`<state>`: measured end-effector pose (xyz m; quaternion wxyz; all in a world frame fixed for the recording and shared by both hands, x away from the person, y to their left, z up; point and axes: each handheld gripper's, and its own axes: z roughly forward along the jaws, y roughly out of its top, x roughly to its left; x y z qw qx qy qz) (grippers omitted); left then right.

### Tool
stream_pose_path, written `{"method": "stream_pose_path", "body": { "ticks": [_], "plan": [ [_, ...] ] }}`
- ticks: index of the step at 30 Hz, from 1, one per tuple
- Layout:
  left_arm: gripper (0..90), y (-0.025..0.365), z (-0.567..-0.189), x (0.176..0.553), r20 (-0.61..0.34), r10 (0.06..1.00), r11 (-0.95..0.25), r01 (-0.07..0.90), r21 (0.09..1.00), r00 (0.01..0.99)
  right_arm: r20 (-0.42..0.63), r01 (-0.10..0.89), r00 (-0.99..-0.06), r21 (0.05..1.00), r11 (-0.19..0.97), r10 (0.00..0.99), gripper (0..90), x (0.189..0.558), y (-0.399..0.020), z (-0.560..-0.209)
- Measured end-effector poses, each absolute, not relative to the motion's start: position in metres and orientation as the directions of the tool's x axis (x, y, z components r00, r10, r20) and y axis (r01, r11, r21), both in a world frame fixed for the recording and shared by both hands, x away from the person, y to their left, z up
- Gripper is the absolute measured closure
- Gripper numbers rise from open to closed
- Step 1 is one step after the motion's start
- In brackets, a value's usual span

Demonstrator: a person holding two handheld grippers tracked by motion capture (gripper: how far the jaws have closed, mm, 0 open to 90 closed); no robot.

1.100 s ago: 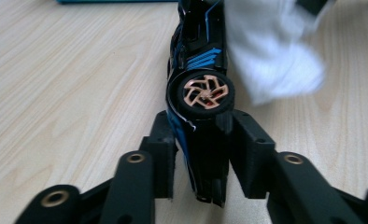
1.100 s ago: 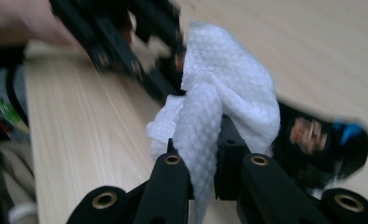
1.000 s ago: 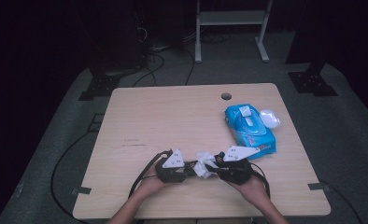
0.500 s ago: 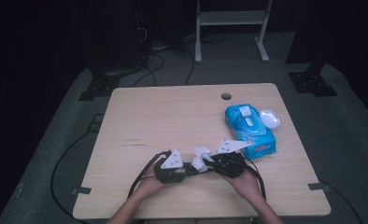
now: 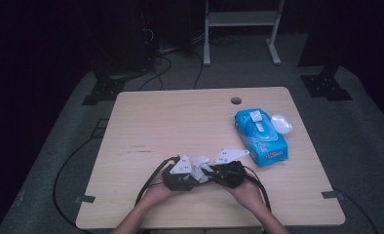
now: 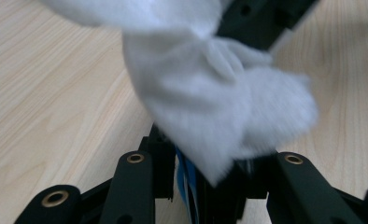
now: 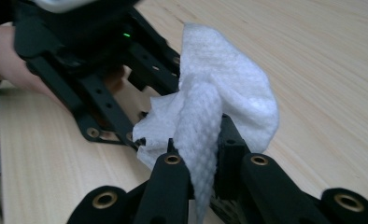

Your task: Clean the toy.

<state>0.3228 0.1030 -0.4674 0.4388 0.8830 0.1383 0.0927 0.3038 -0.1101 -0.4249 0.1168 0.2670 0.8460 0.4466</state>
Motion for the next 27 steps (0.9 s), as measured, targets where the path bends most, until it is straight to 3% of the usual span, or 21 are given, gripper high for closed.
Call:
{"method": "stream_pose_path", "body": {
  "ticks": [7, 13, 16, 24, 27],
  "plan": [
    [69.5, 0.106, -0.465, 0.321, 0.07, 0.323, -0.578, 0.138, 0.804, 0.944, 0.037, 0.391, -0.758, 0.824, 0.409, 0.651, 84.2, 0.31, -0.14, -0.427],
    [68.1, 0.107, -0.466, 0.323, 0.04, 0.325, -0.565, 0.16, 0.809, 0.945, 0.015, 0.344, -0.798, 0.832, 0.435, 0.602, 84.3, 0.306, -0.116, -0.428],
    [58.6, 0.103, -0.467, 0.325, 0.005, 0.333, -0.555, 0.191, 0.81, 0.943, 0.064, 0.368, -0.806, 0.833, 0.414, 0.589, 84.3, 0.307, -0.117, -0.429],
    [64.4, 0.099, -0.469, 0.321, 0.059, 0.325, -0.588, 0.153, 0.795, 0.944, 0.025, 0.322, -0.832, 0.835, 0.446, 0.554, 84.1, 0.301, -0.105, -0.428],
    [66.2, 0.103, -0.467, 0.322, 0.07, 0.334, -0.586, 0.149, 0.797, 0.94, -0.006, 0.328, -0.808, 0.826, 0.458, 0.589, 84.1, 0.305, -0.117, -0.428]
  ]
}}
